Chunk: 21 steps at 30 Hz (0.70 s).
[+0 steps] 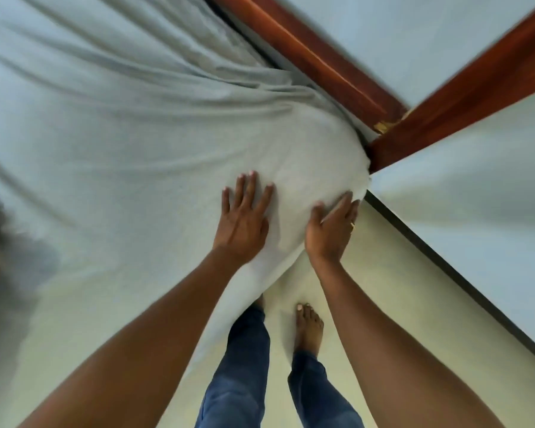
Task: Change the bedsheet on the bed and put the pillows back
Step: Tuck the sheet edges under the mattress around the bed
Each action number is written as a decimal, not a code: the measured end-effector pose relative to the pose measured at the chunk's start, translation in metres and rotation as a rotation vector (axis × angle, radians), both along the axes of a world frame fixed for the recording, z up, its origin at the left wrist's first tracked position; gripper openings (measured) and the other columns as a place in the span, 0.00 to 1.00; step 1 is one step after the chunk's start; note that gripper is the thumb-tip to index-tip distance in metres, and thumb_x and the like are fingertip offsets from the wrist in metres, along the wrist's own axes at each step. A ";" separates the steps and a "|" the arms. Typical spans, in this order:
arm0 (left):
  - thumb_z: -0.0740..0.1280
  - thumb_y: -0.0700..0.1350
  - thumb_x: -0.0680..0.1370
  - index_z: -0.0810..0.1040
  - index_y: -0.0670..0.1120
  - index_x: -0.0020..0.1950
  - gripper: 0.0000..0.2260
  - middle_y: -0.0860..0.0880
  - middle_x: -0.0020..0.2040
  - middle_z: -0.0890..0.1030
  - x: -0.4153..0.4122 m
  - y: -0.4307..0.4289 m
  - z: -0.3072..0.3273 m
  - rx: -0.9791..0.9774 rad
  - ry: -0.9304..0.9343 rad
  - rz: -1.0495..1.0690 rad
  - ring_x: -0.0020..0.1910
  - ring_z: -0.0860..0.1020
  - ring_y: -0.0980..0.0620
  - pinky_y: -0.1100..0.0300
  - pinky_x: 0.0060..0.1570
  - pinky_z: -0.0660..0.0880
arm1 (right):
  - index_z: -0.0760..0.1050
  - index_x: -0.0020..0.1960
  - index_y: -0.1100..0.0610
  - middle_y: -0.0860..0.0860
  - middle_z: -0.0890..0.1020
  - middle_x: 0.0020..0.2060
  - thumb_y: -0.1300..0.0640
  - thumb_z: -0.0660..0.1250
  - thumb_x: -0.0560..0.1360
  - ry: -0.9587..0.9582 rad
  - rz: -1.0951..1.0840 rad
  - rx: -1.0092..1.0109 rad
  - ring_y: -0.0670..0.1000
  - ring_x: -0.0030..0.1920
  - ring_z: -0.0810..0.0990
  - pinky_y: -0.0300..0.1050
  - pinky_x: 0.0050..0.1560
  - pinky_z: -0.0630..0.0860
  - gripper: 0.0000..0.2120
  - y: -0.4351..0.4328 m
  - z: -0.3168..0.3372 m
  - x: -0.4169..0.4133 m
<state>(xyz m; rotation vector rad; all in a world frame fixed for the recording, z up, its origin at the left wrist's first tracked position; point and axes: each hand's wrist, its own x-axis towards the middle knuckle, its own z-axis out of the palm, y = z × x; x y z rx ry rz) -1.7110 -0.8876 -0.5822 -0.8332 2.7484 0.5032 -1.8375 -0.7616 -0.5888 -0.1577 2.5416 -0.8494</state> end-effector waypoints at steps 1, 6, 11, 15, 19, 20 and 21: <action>0.60 0.49 0.82 0.51 0.50 0.83 0.31 0.39 0.83 0.46 0.021 0.012 0.001 0.003 -0.027 0.025 0.82 0.45 0.36 0.33 0.76 0.52 | 0.47 0.83 0.61 0.62 0.50 0.82 0.52 0.62 0.81 0.099 0.176 0.068 0.61 0.82 0.52 0.56 0.77 0.59 0.37 0.002 0.002 0.015; 0.59 0.49 0.82 0.47 0.52 0.84 0.32 0.44 0.83 0.43 0.155 0.074 0.012 0.040 -0.112 0.263 0.82 0.42 0.40 0.30 0.73 0.57 | 0.54 0.83 0.57 0.61 0.50 0.82 0.56 0.66 0.75 0.282 1.074 0.113 0.62 0.82 0.48 0.62 0.80 0.53 0.39 0.011 0.025 0.112; 0.60 0.51 0.83 0.43 0.56 0.83 0.34 0.47 0.83 0.37 0.309 0.139 0.028 0.096 -0.240 0.708 0.81 0.39 0.41 0.30 0.72 0.60 | 0.67 0.77 0.56 0.60 0.63 0.79 0.59 0.68 0.74 0.207 1.654 0.068 0.62 0.80 0.60 0.65 0.75 0.64 0.32 0.027 0.034 0.211; 0.56 0.54 0.84 0.38 0.58 0.82 0.33 0.47 0.82 0.35 0.433 0.187 0.029 0.118 -0.291 1.055 0.81 0.39 0.39 0.31 0.72 0.61 | 0.62 0.80 0.56 0.60 0.60 0.80 0.60 0.68 0.72 0.235 1.748 0.033 0.63 0.80 0.58 0.67 0.75 0.62 0.37 0.014 0.027 0.303; 0.56 0.55 0.84 0.36 0.60 0.81 0.34 0.48 0.82 0.34 0.529 0.244 0.026 0.126 -0.305 1.270 0.82 0.39 0.40 0.27 0.70 0.61 | 0.63 0.80 0.53 0.59 0.57 0.81 0.51 0.64 0.73 0.363 2.018 0.015 0.64 0.81 0.55 0.74 0.74 0.55 0.36 0.034 0.014 0.406; 0.57 0.55 0.84 0.34 0.61 0.81 0.35 0.48 0.82 0.33 0.550 0.258 0.024 0.119 -0.306 1.282 0.81 0.38 0.40 0.26 0.69 0.61 | 0.63 0.80 0.52 0.58 0.57 0.82 0.50 0.64 0.74 0.378 2.101 -0.021 0.63 0.81 0.55 0.75 0.74 0.54 0.35 0.040 0.010 0.428; 0.57 0.54 0.84 0.33 0.61 0.80 0.36 0.48 0.81 0.31 0.565 0.269 0.021 0.105 -0.305 1.269 0.81 0.38 0.39 0.26 0.69 0.60 | 0.63 0.80 0.52 0.57 0.57 0.82 0.50 0.64 0.75 0.394 2.165 -0.060 0.61 0.81 0.55 0.75 0.74 0.55 0.34 0.043 0.008 0.444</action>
